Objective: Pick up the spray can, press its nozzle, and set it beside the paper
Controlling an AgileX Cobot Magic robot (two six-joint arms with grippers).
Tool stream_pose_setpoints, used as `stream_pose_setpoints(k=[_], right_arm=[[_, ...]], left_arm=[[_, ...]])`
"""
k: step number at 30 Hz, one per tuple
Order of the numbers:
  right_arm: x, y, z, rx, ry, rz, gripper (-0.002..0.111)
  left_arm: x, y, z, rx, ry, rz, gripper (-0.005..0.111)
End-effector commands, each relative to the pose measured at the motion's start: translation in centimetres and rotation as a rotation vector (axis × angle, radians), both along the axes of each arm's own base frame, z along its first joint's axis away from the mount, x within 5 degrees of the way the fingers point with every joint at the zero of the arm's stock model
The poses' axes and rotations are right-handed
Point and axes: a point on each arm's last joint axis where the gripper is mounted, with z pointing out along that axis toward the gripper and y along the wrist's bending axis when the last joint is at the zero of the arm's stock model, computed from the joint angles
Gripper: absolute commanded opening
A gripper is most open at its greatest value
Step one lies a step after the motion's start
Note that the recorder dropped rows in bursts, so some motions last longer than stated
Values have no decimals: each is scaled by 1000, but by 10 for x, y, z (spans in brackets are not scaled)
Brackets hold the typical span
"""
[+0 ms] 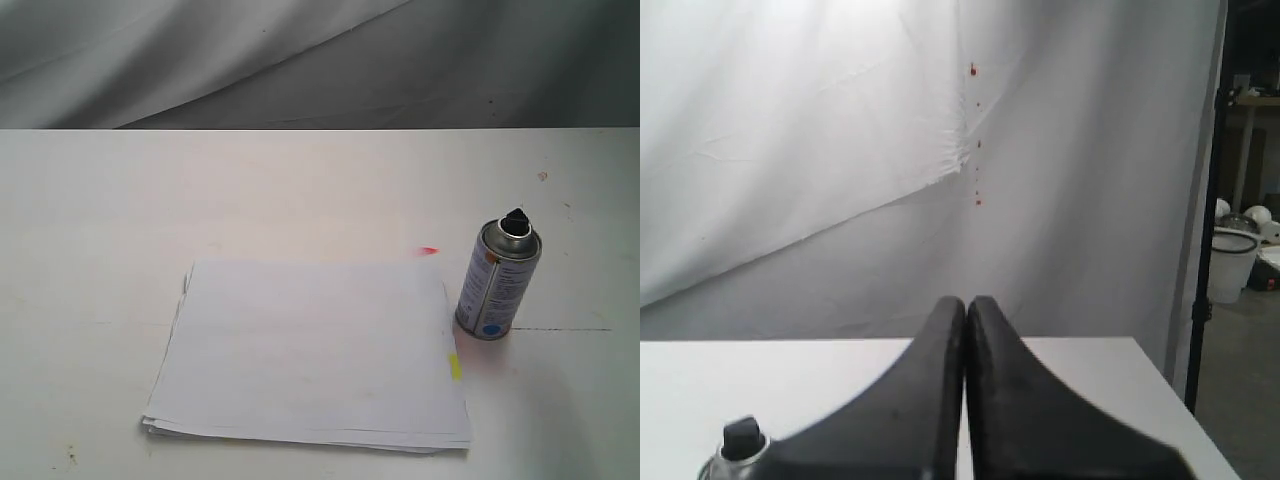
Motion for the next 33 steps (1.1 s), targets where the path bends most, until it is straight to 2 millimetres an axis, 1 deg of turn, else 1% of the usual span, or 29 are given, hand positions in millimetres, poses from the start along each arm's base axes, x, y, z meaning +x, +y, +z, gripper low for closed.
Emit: stream_pose_setpoints(k=[1, 3, 7, 8, 10, 13, 14, 15, 17, 19, 21, 22, 23, 26, 29, 30, 31, 33], right_arm=[[9, 0, 36, 5, 5, 3, 0], [20, -1, 48, 6, 32, 3, 0], [41, -2, 61, 7, 74, 4, 0], [50, -3, 66, 6, 73, 7, 0], [60, -3, 67, 6, 71, 10, 0], [64, -3, 68, 44, 55, 14, 0], [64, -1, 70, 121, 24, 40, 0], [64, 0, 72, 143, 10, 52, 0], [64, 4, 73, 165, -5, 85, 0], [64, 9, 71, 169, 17, 134, 0], [64, 17, 69, 153, 46, 200, 0], [67, 22, 67, 117, 69, 236, 0], [73, 28, 63, 68, 112, 273, 0], [91, 47, 55, 8, 272, 362, 0], [107, 67, 47, -18, 355, 443, 0], [111, 77, 42, -22, 373, 489, 0], [112, 88, 38, -32, 395, 538, 0], [111, 98, 33, -38, 421, 590, 0]], left_arm=[[0, 0, -1, -4, 1, -5, 0], [0, 0, -1, -4, 1, -5, 0], [0, 0, -1, -4, 1, -5, 0], [0, 0, -1, -4, 1, -5, 0], [0, 0, -1, -4, 1, -5, 0], [0, 0, -1, -4, 1, -5, 0], [0, 0, -1, -4, 1, -5, 0], [0, 0, -1, -4, 1, -5, 0], [0, 0, -1, -4, 1, -5, 0], [0, 0, -1, -4, 1, -5, 0], [0, 0, -1, -4, 1, -5, 0], [0, 0, -1, -4, 1, -5, 0], [0, 0, -1, -4, 1, -5, 0], [0, 0, -1, -4, 1, -5, 0], [0, 0, -1, -4, 1, -5, 0], [0, 0, -1, -4, 1, -5, 0], [0, 0, -1, -4, 1, -5, 0], [0, 0, -1, -4, 1, -5, 0]])
